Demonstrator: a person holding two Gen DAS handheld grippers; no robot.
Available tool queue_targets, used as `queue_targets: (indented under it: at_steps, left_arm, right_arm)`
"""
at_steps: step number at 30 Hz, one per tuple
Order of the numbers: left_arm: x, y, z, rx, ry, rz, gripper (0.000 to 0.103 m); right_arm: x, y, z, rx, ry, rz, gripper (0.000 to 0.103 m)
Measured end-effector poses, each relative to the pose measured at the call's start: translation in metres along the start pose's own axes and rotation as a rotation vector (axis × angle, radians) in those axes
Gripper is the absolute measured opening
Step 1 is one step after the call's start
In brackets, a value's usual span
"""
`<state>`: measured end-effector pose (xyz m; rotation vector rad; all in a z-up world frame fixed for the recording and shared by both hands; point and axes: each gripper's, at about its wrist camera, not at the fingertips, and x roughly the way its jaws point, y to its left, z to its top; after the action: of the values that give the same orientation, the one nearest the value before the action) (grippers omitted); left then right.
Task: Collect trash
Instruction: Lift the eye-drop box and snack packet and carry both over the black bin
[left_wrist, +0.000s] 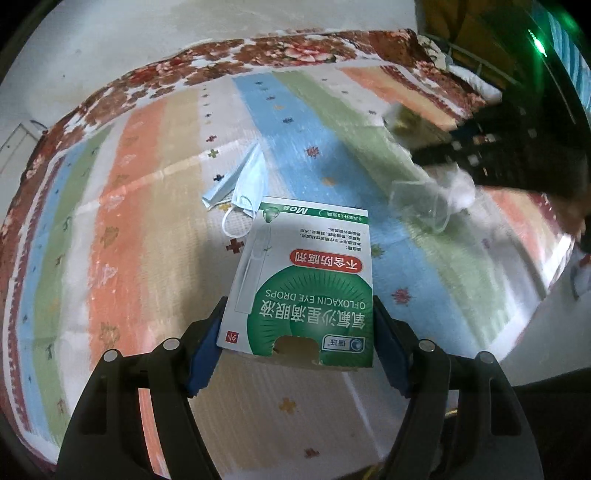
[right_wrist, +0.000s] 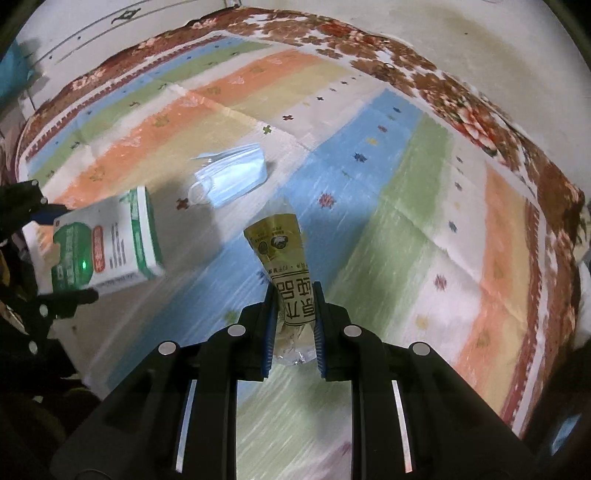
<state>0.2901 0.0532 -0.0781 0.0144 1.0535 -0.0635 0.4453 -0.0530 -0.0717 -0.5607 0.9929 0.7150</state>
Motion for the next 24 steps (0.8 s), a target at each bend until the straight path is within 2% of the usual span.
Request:
queue_targets:
  at_steps: [3,6,11,20,24]
  left_arm:
    - [-0.017,0.0,-0.002,-0.026,-0.003,0.014,0.072]
    - [-0.026,0.001,-0.005,-0.08,0.026,0.016,0.072]
    - [-0.038,0.003,-0.012,-0.178,0.046,-0.036,0.072]
    - [-0.064,-0.008,-0.025,-0.224,0.021,-0.028,0.072]
    - [-0.076,-0.013,-0.03,-0.233,0.007,-0.037,0.072]
  right_arm:
    - [-0.021,0.009,-0.015,0.019,-0.01,-0.004,0.016]
    - [-0.039,0.013,-0.024,0.04,-0.027,0.0,0.016]
    - [-0.064,0.02,-0.041,0.088,-0.039,0.003,0.016]
    - [-0.093,0.036,-0.078,0.18,-0.03,0.018,0.016]
    - [-0.102,0.041,-0.089,0.205,-0.01,-0.005,0.016]
